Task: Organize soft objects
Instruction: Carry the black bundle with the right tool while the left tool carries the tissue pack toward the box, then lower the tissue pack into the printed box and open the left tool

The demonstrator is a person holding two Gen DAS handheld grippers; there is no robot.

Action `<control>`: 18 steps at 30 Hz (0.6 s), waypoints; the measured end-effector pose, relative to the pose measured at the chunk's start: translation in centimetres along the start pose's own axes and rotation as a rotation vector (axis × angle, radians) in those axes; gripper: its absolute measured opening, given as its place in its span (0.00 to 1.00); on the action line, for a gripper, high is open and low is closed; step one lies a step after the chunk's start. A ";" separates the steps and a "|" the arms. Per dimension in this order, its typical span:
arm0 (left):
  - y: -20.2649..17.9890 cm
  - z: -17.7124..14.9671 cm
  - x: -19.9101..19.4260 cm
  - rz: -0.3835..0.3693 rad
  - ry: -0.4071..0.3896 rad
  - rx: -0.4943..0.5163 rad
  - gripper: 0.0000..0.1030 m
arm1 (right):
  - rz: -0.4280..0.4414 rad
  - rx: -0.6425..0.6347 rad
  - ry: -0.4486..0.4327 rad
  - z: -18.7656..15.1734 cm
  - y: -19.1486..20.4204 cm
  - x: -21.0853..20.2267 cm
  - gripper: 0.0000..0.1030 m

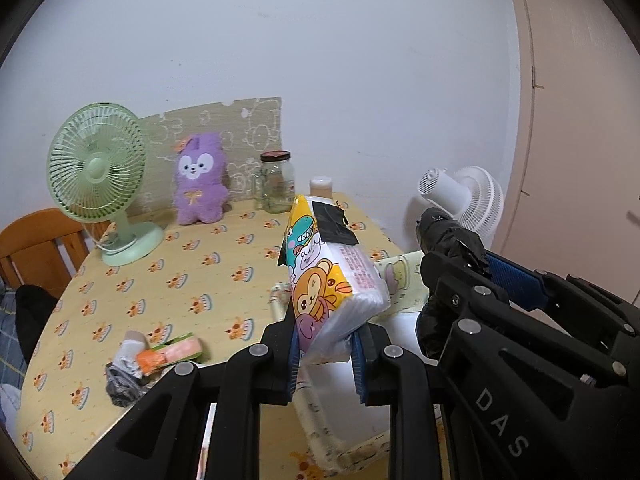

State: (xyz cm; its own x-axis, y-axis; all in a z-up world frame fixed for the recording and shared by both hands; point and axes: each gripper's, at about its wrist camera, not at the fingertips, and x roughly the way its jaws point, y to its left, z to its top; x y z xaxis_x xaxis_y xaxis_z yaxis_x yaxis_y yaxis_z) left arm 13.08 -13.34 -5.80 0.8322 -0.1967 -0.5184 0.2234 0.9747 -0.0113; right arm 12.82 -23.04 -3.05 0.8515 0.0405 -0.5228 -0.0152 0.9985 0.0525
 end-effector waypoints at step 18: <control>-2.7 -0.9 5.6 -0.088 0.124 0.049 0.27 | -0.060 0.044 0.087 -1.7 -3.8 3.8 0.33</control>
State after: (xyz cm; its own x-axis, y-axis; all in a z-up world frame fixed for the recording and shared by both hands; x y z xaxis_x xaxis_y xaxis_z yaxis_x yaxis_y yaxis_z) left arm 16.73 -17.03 -9.43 0.7398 -0.2632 -0.6193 0.3192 0.9475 -0.0214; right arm 15.27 -26.60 -6.67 0.8014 -0.0148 -0.5980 0.0594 0.9967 0.0549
